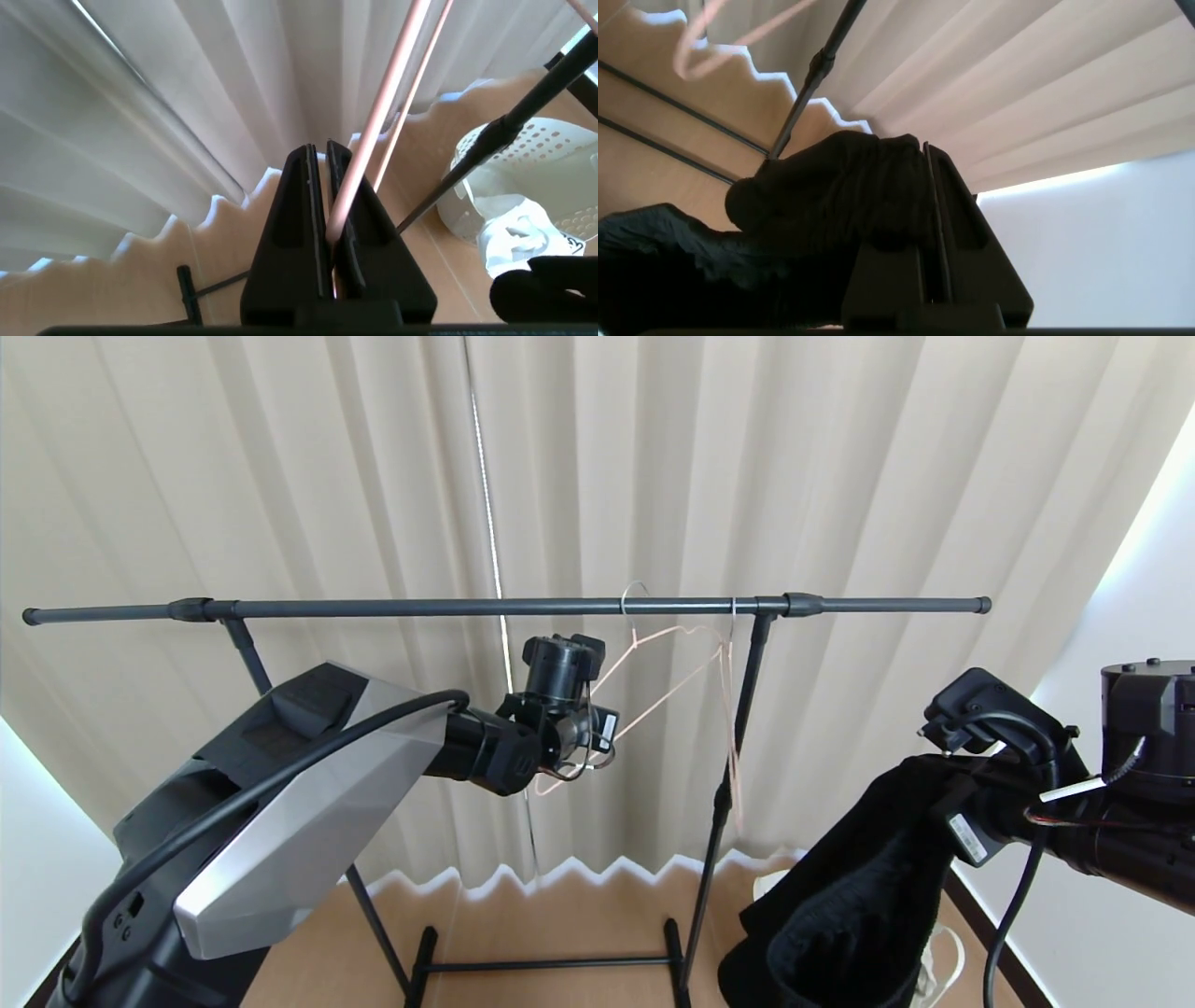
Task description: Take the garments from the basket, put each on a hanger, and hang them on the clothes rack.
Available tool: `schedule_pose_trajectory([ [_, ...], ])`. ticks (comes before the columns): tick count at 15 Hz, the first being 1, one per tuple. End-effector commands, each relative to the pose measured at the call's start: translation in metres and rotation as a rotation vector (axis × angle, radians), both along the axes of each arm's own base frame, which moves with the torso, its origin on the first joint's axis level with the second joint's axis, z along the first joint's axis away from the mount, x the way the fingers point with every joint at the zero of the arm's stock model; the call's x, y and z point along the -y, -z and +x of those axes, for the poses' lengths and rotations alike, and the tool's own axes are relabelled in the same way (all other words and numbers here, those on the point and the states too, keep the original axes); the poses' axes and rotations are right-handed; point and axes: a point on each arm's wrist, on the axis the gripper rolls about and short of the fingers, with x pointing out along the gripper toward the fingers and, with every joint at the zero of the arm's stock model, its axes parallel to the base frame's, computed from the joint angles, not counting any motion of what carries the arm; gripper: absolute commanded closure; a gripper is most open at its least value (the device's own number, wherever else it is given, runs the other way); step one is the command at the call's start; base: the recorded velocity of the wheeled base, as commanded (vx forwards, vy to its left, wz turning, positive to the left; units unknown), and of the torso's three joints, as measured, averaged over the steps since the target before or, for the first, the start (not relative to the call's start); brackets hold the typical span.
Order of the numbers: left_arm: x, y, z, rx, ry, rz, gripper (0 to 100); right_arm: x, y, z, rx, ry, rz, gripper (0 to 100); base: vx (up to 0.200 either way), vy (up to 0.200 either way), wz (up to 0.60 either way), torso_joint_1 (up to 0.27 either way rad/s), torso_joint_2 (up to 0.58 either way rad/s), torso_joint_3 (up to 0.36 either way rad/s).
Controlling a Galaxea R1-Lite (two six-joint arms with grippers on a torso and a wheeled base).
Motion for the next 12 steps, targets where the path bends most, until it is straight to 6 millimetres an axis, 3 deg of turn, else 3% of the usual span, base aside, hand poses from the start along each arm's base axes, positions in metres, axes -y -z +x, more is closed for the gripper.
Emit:
schedule_pose_trajectory([
  [1, -0.002, -0.012, -0.006, 0.009, 0.003, -0.006, 100, 0.000, 0.000, 0.001, 0.000, 0.000, 0.000, 100, 0.000, 0.000, 0.00, 0.000, 0.00, 0.000],
  [6, -0.010, -0.018, -0.021, 0.050, 0.005, -0.025, 100, 0.000, -0.001, 0.000, 0.005, 0.000, 0.001, 100, 0.000, 0.000, 0.00, 0.000, 0.00, 0.000],
  [12, -0.034, -0.031, -0.063, 0.066, 0.012, -0.029, 100, -0.004, 0.000, -0.004, 0.002, -0.017, 0.000, 100, 0.000, 0.000, 0.00, 0.000, 0.00, 0.000],
])
